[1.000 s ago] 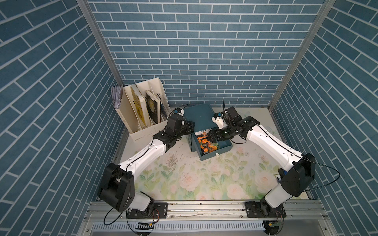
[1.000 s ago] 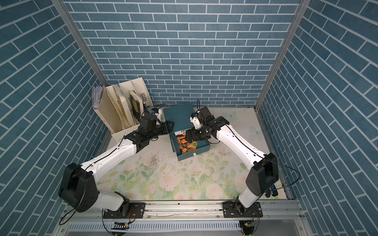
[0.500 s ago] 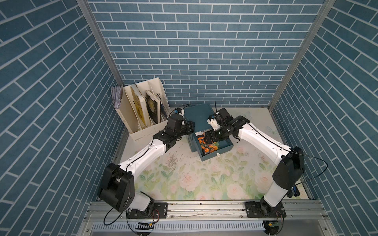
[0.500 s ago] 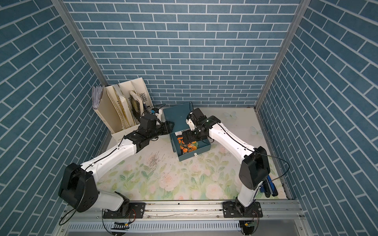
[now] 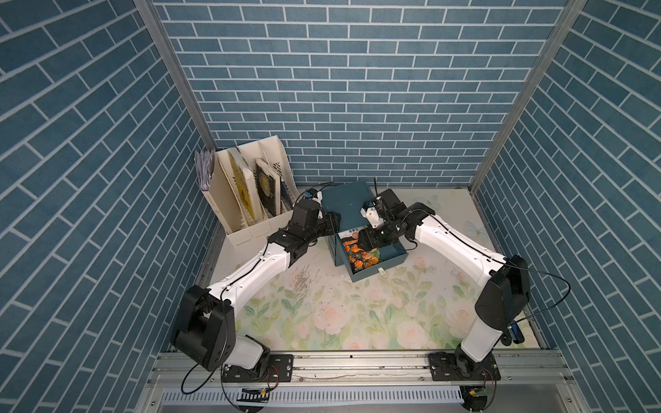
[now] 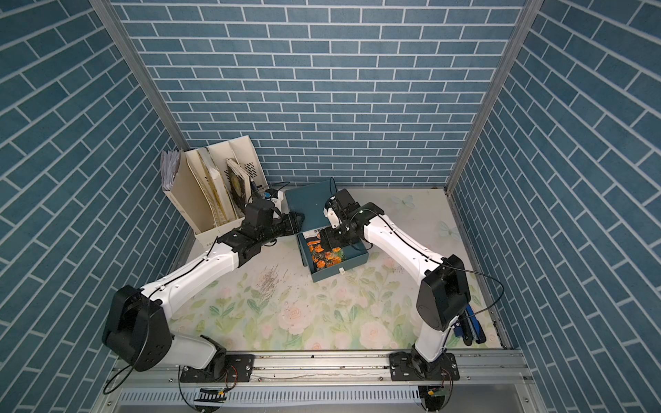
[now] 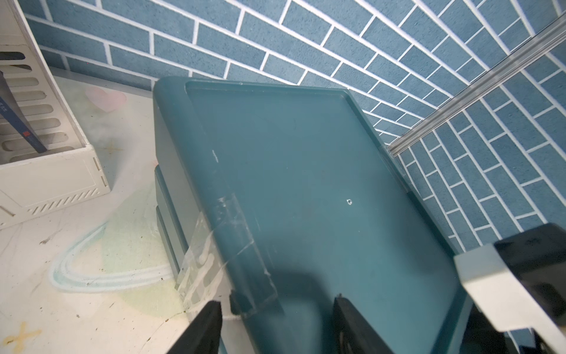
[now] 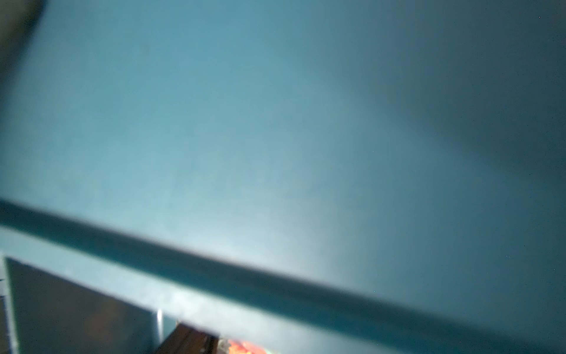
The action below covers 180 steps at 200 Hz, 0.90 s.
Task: Take the seed bags out of the drawer
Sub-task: Pick up the seed packet from the drawer.
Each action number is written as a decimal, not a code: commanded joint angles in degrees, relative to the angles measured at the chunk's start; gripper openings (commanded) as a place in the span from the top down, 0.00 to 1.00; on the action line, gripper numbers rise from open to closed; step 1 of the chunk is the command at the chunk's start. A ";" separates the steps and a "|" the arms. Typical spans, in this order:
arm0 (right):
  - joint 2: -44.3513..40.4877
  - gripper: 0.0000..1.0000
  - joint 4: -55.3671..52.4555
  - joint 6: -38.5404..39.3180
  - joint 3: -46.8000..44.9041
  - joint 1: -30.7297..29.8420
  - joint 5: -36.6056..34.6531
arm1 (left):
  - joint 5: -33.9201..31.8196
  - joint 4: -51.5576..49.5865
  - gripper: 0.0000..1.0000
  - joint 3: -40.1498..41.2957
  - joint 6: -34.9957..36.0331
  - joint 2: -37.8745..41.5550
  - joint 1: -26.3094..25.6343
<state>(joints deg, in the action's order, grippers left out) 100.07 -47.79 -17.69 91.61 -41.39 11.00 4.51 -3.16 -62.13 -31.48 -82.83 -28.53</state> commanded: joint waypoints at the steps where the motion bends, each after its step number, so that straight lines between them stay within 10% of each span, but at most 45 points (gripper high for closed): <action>1: 1.53 0.32 -0.79 -0.25 -2.04 -0.63 3.11 | -0.38 -4.05 0.38 -0.53 1.12 0.09 -0.30; 92: 0.93 0.53 0.50 -0.30 -4.34 -0.79 4.13 | -0.47 -4.27 0.38 -0.07 0.86 0.22 -0.30; 180: 0.30 0.99 0.77 -1.25 -4.09 -0.76 2.62 | -0.65 -4.84 0.38 -0.09 1.15 0.39 -0.33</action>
<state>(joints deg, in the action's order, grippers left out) 99.90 -44.03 -18.17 88.77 -41.78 14.57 4.34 -3.20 -62.13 -31.48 -82.83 -28.53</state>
